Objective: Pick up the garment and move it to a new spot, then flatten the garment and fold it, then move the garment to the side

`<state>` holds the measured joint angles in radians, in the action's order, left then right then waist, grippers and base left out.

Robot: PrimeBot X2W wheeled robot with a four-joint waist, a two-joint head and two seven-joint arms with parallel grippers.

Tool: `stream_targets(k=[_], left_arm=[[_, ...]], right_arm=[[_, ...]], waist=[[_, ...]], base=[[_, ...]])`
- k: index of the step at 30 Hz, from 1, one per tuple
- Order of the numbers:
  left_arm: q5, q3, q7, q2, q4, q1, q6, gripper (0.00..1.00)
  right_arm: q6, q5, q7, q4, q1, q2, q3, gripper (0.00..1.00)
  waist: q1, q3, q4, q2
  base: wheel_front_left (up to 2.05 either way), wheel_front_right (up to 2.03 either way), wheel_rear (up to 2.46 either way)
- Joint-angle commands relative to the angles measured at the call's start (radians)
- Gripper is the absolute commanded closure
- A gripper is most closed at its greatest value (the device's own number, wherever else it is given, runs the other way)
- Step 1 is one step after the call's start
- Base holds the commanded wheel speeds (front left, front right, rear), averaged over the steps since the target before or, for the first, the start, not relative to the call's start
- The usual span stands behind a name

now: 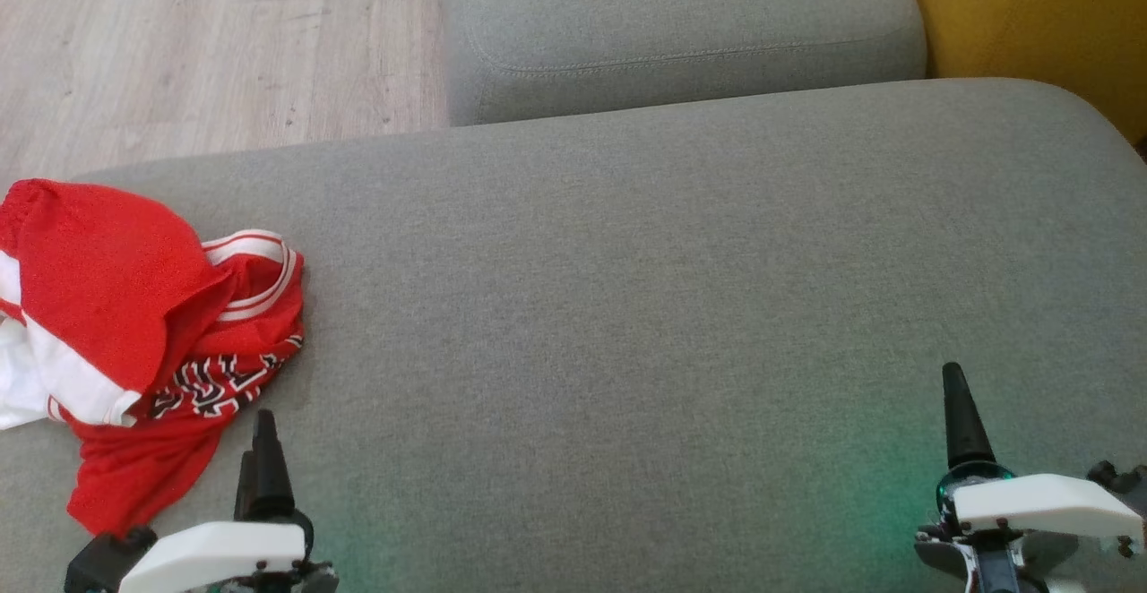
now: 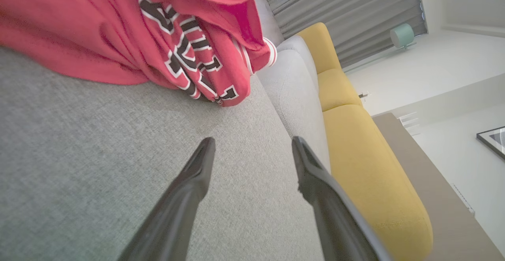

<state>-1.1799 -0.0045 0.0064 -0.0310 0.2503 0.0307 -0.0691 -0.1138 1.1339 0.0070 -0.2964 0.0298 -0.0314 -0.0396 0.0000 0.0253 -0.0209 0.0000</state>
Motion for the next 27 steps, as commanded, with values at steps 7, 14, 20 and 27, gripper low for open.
stream_targets(k=[7, 14, 20, 27], left_arm=[[0.116, -0.018, -0.03, -0.011, -0.058, -0.01, 0.02, 0.0], [0.206, -0.04, -0.051, -0.012, -0.074, -0.006, 0.034, 0.0], [0.284, -0.056, -0.069, -0.013, -0.085, 0.001, 0.047, 0.0], [0.374, -0.073, -0.089, -0.013, -0.089, 0.007, 0.053, 0.0]], right_arm=[[-0.006, -0.118, -0.03, 0.059, -0.024, -0.01, 0.03, 0.0], [-0.007, -0.211, -0.051, 0.073, -0.019, -0.01, 0.052, 0.0], [-0.008, -0.292, -0.068, 0.084, -0.011, -0.011, 0.068, 0.0], [-0.008, -0.382, -0.089, 0.098, -0.005, -0.012, 0.086, 0.0]], waist=[[0.0, 0.006, -0.006, 0.0], [0.0, 0.012, -0.008, 0.0], [0.0, 0.021, -0.008, 0.0], [0.0, 0.029, -0.011, 0.0]], base=[[0.0, 0.0, 0.0], [0.0, 0.0, 0.0], [0.0, 0.0, 0.0], [0.0, 0.0, 0.0]])
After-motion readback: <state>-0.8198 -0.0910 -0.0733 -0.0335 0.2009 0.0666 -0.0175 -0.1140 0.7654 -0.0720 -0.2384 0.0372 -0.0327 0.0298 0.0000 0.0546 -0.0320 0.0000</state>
